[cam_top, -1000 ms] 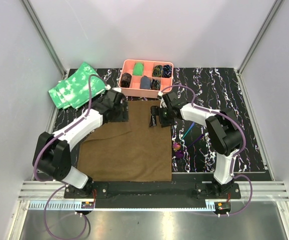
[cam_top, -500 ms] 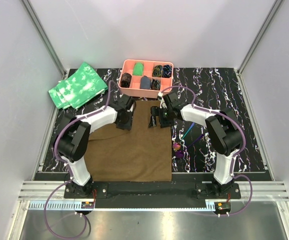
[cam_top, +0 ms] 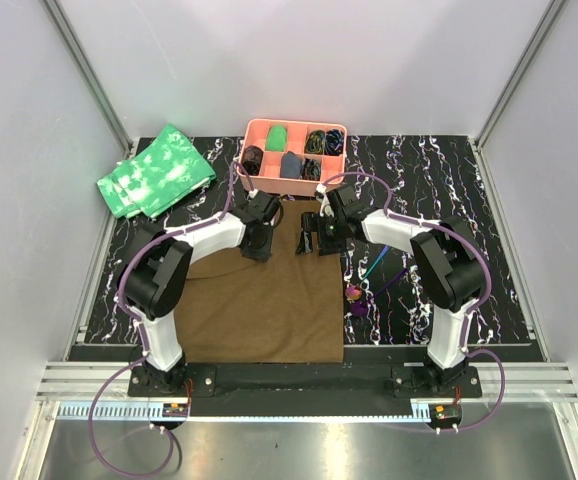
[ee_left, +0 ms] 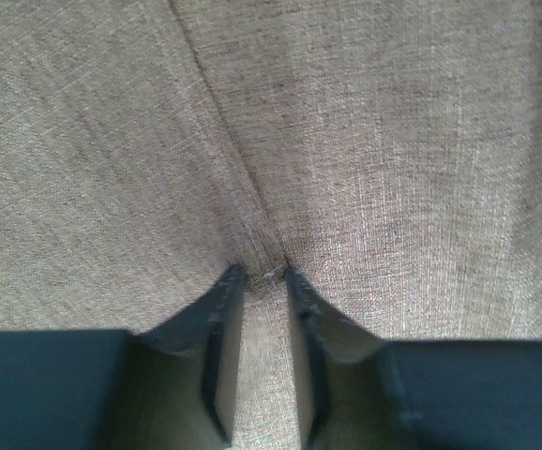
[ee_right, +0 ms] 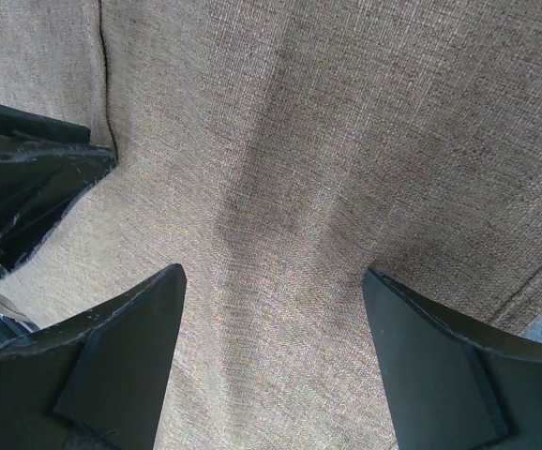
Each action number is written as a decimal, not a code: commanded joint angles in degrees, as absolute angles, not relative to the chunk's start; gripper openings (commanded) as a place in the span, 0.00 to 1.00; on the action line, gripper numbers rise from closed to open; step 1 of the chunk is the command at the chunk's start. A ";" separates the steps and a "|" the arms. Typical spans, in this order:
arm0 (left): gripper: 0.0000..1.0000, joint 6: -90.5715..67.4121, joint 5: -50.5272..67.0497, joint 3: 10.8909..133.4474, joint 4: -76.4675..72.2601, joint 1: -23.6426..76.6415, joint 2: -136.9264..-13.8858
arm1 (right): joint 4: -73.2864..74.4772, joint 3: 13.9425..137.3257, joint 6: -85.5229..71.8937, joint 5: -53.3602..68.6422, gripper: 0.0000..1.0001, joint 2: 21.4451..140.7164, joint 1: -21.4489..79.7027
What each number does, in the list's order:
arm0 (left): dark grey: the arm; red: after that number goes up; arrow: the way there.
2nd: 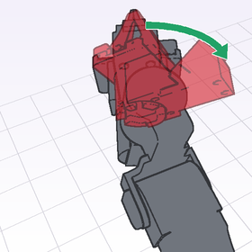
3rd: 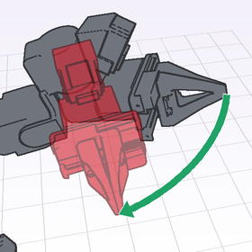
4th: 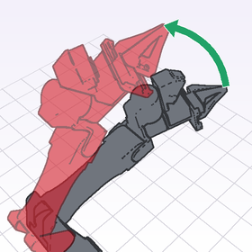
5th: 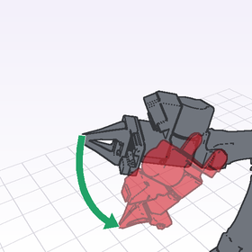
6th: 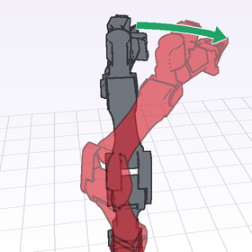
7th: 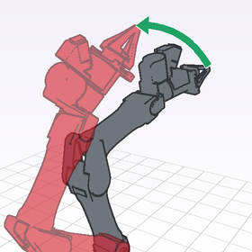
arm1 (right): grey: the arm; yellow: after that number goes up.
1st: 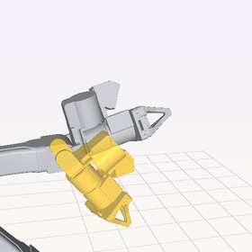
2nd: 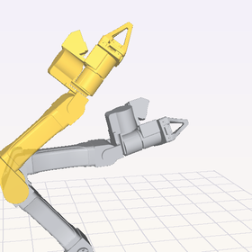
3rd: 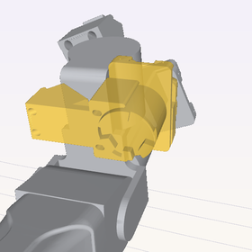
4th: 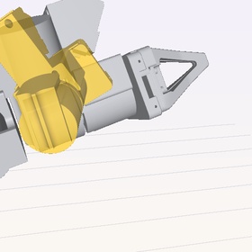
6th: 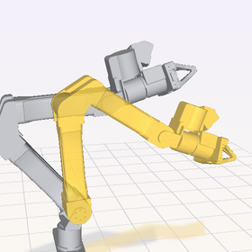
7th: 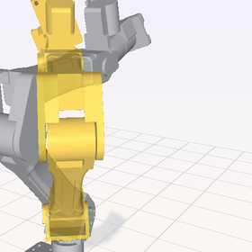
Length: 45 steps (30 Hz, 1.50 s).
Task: Fold the napkin into a case and place the utensils inside
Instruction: Flatten out the crumpled napkin at the center of the board.
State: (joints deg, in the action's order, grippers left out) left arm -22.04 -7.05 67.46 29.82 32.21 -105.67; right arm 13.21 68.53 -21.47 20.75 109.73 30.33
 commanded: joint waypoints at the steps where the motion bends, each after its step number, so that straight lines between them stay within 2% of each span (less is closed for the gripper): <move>1: 0.18 -23.29 -9.05 68.55 28.04 32.43 -107.84 | 13.01 67.15 -21.36 21.09 0.86 108.28 30.06; 3: 0.11 -23.29 -10.37 68.64 28.65 32.43 -107.14 | 13.01 67.15 -21.27 21.09 0.86 108.54 29.97; 9: 0.08 -21.45 -14.41 69.26 31.28 32.26 -101.17 | 12.83 67.41 -21.09 21.18 0.86 110.30 29.80; 14: 0.12 -18.90 -14.60 70.66 32.69 30.51 -97.48 | 12.75 67.59 -21.71 21.18 0.85 112.32 29.44; 21: 0.10 -17.05 -10.90 71.46 33.22 26.81 -97.82 | 13.09 68.20 -22.24 21.97 0.78 114.52 29.18; 24: 0.13 -16.44 -9.32 71.45 32.61 25.93 -97.65 | 13.44 68.64 -22.32 21.97 0.73 115.75 29.00; 25: 0.12 -16.52 -9.06 71.46 32.52 25.58 -97.73 | 13.53 68.73 -22.32 22.15 0.68 116.19 29.00; 26: 0.03 -16.44 -9.31 71.54 32.52 25.23 -97.73 | 13.71 68.99 -22.24 22.67 0.67 116.71 28.92; 28: 0.00 -16.70 -11.33 71.63 32.52 24.09 -98.00 | 13.80 69.08 -22.33 22.59 0.67 117.07 28.92; 32: 0.00 -15.48 -24.03 74.96 36.02 18.47 -99.92 | 14.06 69.26 -22.15 22.59 0.67 116.63 28.83; 36: 0.00 -11.88 -34.17 87.93 39.38 10.65 -106.85 | 14.24 69.61 -22.67 22.50 0.67 116.10 28.92; 40: 0.67 -11.16 -35.58 105.01 49.55 6.42 -114.34 | 14.94 70.14 -23.47 22.94 0.68 113.57 29.00; 43: 0.80 -12.21 -33.51 100.04 49.31 6.77 -107.78 | 15.47 69.08 -23.29 22.59 0.73 109.79 29.00; 45: 0.82 -15.28 -30.95 91.03 47.47 7.03 -99.37 | 17.13 68.38 -22.94 21.01 0.80 107.94 29.09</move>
